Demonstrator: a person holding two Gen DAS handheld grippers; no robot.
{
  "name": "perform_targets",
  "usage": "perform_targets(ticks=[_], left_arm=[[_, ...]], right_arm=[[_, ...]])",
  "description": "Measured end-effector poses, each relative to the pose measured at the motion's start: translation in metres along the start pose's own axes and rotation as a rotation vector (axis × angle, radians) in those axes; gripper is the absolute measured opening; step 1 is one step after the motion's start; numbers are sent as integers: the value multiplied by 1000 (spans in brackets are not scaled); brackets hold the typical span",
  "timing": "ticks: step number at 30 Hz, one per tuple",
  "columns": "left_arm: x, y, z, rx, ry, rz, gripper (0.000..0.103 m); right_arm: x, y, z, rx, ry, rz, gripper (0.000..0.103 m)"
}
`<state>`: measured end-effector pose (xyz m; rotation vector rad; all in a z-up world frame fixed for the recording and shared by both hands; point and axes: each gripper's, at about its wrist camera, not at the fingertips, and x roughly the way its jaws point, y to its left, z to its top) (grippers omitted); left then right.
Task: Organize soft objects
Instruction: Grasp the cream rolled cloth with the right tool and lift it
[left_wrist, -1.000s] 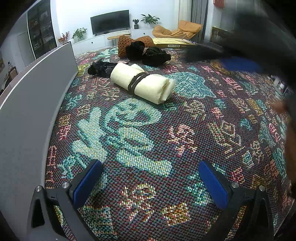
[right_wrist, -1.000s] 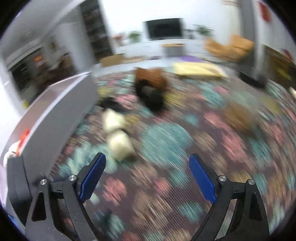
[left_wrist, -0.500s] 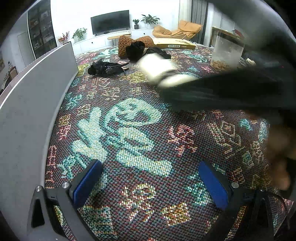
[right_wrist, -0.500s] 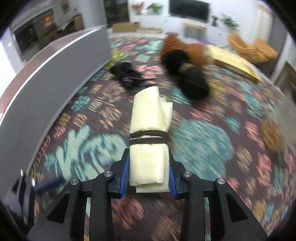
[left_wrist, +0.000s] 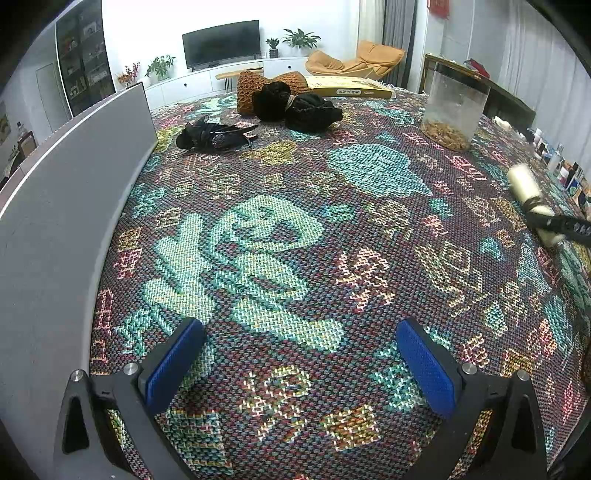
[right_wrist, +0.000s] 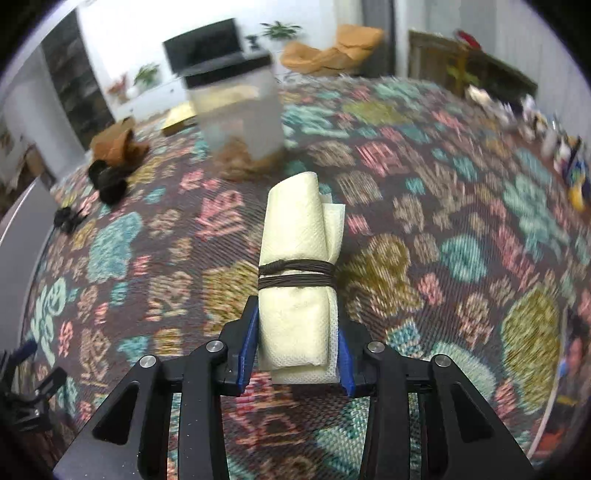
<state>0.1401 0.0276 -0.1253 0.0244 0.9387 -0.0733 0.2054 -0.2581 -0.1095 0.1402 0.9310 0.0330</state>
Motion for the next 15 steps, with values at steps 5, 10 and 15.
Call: perform_targets(ticks=[5,10,15], left_arm=[[0,0,0,-1,-1,1,103],[0,0,0,-1,-1,1,103],[-1,-1,0,-1,-1,1,103]], right_arm=[[9,27,-3,-116,-7,1,86],[13,30,-4,-151,7,-24,89],[16,33,-4,-161,9,-31,90]])
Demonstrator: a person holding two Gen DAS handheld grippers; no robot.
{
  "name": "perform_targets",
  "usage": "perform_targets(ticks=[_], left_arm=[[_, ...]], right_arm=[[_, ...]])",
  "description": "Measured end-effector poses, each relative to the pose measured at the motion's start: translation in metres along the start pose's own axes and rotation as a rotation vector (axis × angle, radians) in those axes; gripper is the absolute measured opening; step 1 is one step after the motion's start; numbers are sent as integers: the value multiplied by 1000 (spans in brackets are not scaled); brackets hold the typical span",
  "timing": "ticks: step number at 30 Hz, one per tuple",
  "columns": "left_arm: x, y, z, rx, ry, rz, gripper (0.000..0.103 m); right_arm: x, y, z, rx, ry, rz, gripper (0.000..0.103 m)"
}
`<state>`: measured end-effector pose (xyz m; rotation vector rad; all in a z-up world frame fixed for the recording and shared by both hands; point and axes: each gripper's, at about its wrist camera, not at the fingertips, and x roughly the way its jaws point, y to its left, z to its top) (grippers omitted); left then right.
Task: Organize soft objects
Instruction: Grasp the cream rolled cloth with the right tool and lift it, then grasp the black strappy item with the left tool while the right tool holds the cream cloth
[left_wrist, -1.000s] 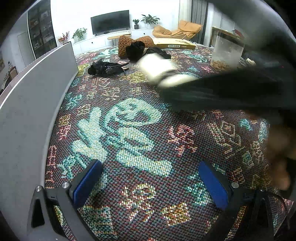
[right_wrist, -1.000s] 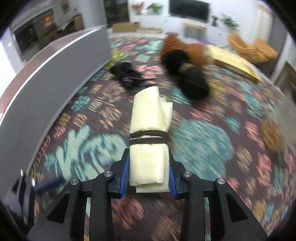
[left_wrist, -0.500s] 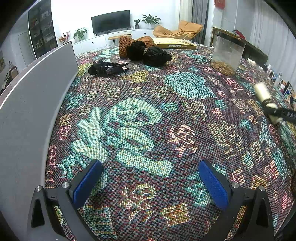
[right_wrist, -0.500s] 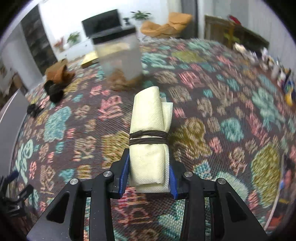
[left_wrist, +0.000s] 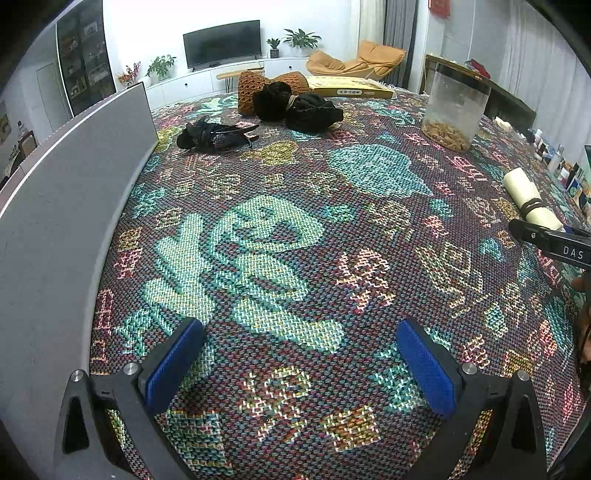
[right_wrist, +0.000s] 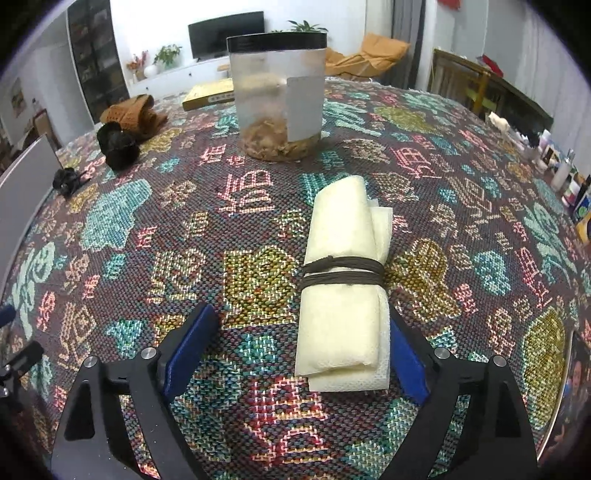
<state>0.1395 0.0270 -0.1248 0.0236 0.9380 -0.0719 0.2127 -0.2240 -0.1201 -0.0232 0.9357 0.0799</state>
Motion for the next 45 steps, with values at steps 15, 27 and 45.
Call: perform_targets(ticks=[15,27,45], left_arm=[[0,0,0,0,1,1,103],[6,6,14,-37,40,-9,103],[53,86,105,-489,-20,-138,103]], right_arm=[[0,4,1,-3,2,6,92],[-4,-7,0,43,-22,76,93],[-13,-64,-13,298,-127,441,92]])
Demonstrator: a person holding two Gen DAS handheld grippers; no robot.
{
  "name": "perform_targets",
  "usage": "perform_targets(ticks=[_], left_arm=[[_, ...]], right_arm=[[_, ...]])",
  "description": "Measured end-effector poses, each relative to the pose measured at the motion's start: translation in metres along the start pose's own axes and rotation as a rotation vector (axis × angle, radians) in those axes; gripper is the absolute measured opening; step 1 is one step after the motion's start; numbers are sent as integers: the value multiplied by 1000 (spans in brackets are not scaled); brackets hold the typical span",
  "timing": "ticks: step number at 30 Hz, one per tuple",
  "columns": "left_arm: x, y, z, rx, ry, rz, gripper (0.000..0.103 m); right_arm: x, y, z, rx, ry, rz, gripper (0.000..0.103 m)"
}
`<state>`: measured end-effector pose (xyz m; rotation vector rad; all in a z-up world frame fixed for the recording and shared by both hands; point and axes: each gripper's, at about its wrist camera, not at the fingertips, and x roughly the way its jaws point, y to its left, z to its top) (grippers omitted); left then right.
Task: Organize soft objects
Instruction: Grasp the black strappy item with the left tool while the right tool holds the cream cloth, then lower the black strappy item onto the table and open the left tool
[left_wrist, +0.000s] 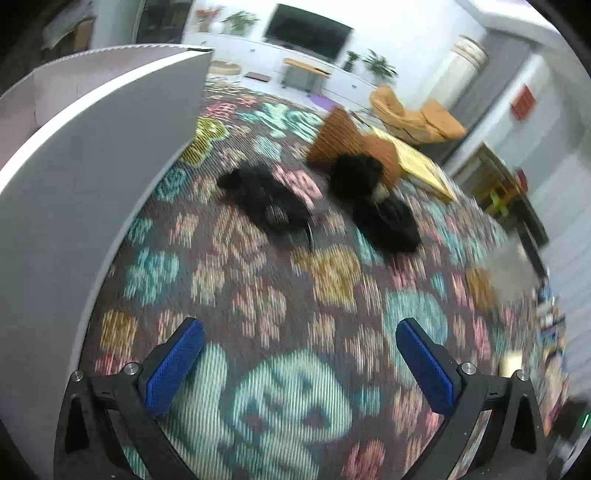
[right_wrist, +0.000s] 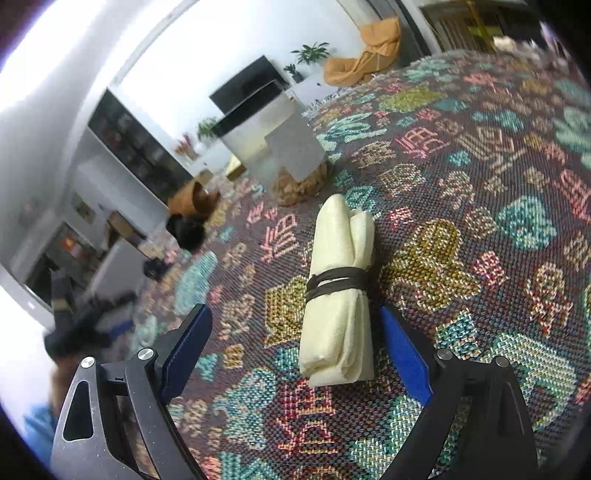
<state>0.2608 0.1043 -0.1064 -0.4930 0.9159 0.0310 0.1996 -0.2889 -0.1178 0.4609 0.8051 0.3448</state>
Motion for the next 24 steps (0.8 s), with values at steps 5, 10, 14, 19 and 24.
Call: perform_targets(ticks=[5,10,14,19,24], left_arm=[[33,1,44,-84,-15,49,102],[63,-6,69,-31,-55,169,100],[72,-22,68,177,-74,270,41],[54,-36,37,290,-44,164,40],[13,-86,-42,543,43,-48,41]], right_arm=[[0,-6,0,19,-8,16,92],[0,-3,-1,3,-4,-2,92],[1,-2,1,5,-6,-6,92],[4,0,1,-3,-4,-20,92],[4,-1,2,-1,-5,-17,92]])
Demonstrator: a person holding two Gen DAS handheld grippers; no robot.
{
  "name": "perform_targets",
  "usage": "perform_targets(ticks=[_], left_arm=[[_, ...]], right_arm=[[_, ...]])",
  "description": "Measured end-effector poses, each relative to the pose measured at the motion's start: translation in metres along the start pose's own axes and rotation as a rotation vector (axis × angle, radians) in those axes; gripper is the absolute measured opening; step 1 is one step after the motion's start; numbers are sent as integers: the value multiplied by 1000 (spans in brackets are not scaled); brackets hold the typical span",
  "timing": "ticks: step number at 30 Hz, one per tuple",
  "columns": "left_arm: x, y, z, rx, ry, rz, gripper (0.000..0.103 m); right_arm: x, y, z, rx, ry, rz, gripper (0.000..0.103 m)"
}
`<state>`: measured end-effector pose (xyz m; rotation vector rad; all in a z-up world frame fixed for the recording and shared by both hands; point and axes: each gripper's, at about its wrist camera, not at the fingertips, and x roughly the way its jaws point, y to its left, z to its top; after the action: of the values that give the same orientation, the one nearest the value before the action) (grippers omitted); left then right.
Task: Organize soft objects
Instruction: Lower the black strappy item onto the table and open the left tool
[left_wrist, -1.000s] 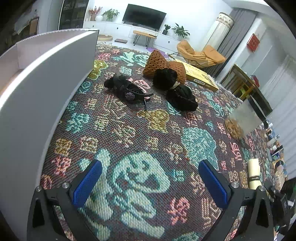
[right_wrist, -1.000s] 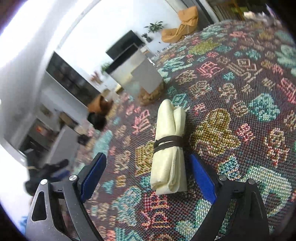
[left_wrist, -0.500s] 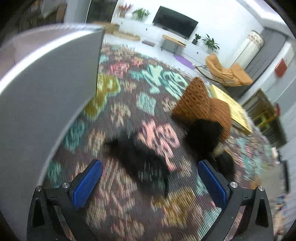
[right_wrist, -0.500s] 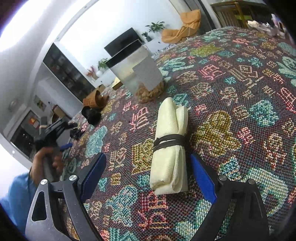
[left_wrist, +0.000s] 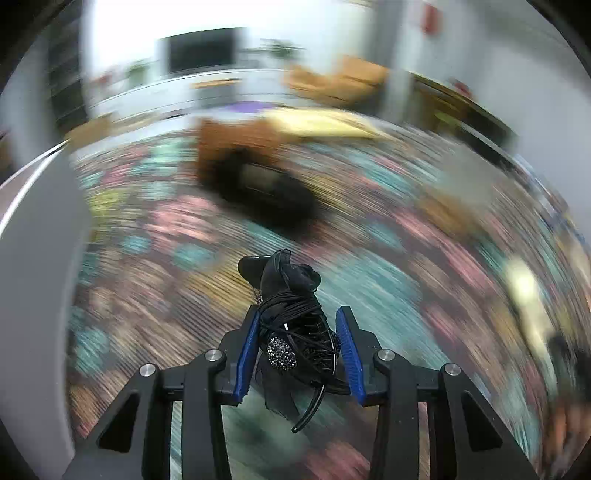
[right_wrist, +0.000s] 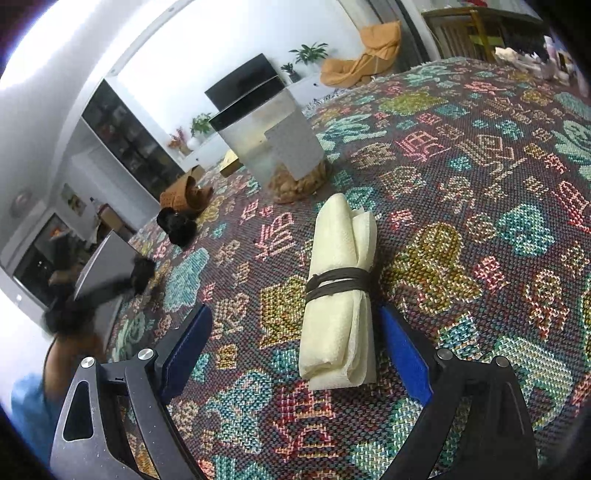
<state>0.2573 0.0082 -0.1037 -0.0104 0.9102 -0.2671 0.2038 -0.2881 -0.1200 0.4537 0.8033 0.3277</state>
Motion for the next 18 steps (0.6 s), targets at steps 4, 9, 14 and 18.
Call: perform_targets(ticks=[4,9,14,18], left_arm=[[-11,-60,-32,182,55,-118,41],[-1,-76,-39,148,51,-123,52],[1,-73,-45,112,27,-61,96],[2,-81,-51,156,38,-11,99]], right_arm=[[1,2,-1,-14,4,-16,92],[3,8,-2,-45,14,-50,92],[5,10,-2,-60,20,-69,92],[6,13,-3,-79,27,-91,92]])
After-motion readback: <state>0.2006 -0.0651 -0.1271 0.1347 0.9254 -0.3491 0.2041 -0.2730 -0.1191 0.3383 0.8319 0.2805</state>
